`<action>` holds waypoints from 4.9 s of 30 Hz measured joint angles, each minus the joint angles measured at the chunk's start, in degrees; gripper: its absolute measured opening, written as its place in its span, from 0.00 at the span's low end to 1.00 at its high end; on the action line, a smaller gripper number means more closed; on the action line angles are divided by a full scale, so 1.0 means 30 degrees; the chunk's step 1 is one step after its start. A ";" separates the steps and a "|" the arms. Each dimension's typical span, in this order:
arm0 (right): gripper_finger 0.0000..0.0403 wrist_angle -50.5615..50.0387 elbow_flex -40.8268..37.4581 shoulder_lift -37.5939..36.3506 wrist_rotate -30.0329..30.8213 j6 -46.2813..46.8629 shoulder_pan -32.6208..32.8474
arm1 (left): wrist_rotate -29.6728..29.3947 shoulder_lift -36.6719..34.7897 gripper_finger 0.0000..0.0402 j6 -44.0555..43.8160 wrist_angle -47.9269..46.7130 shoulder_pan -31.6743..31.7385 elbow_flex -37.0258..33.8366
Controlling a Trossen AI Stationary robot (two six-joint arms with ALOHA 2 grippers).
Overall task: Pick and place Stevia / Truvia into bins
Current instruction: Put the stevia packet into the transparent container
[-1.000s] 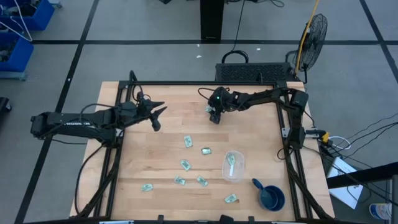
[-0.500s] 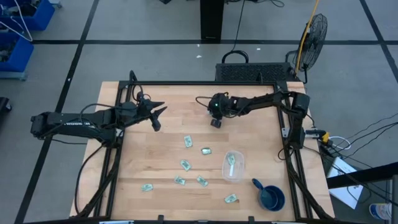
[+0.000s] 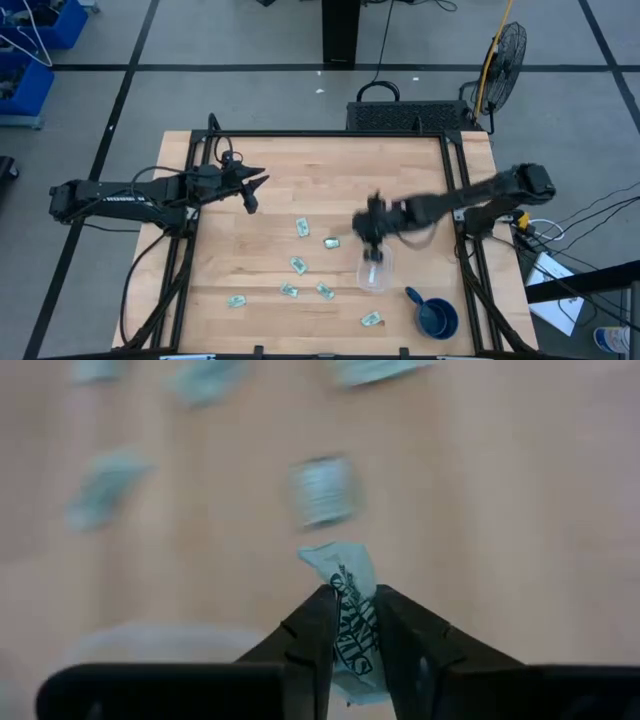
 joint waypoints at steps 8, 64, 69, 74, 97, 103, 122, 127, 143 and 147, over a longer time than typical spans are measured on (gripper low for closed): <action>0.25 0.0783 0.0000 0.1632 0.1815 0.4792 0.5661 | 0.0062 -0.0006 0.29 -0.0066 0.0601 0.0000 0.0000; 0.45 2.6633 -0.4131 0.0033 0.8161 -1.6247 -0.1213 | 1.0028 0.9379 0.29 -2.3273 -0.5224 -1.8556 0.0007; 0.45 2.6454 -0.4131 0.0033 0.6721 -1.6128 -0.1544 | 0.8970 1.0407 0.29 -2.2834 -0.3873 -1.9149 0.0007; 0.45 2.5985 -0.4131 0.0047 0.6750 -1.6061 -0.1658 | 0.8369 1.0977 0.29 -2.2440 -0.3747 -1.9008 0.0022; 0.45 2.4552 -0.4124 0.0047 0.8643 -1.5646 -0.0187 | 0.6235 1.0785 0.02 -1.4492 -0.3347 -1.6292 0.1191; 0.45 2.3187 -0.3323 0.0047 1.8780 -1.7640 0.3150 | 0.6141 1.0781 0.01 -0.6247 -0.4804 -1.2266 0.4264; 0.45 2.4517 -0.4101 -0.1377 2.7222 -1.7167 0.9117 | 1.0991 2.1828 0.08 0.6213 -0.0456 -0.5042 1.5365; 0.45 2.4590 -0.5854 -0.3445 2.5465 -1.5861 1.0482 | 1.0994 2.4766 0.05 0.6173 -0.0206 -0.5212 1.8833; 0.45 2.2882 -1.1016 -0.9275 1.6676 -1.0611 1.0140 | 0.4704 2.3645 0.18 0.7573 -1.0558 -0.5092 2.0786; 0.45 1.9536 -1.0185 -0.8802 1.2813 -0.7920 0.7859 | 0.3891 2.2172 0.20 0.7293 -1.6042 -0.4876 2.0771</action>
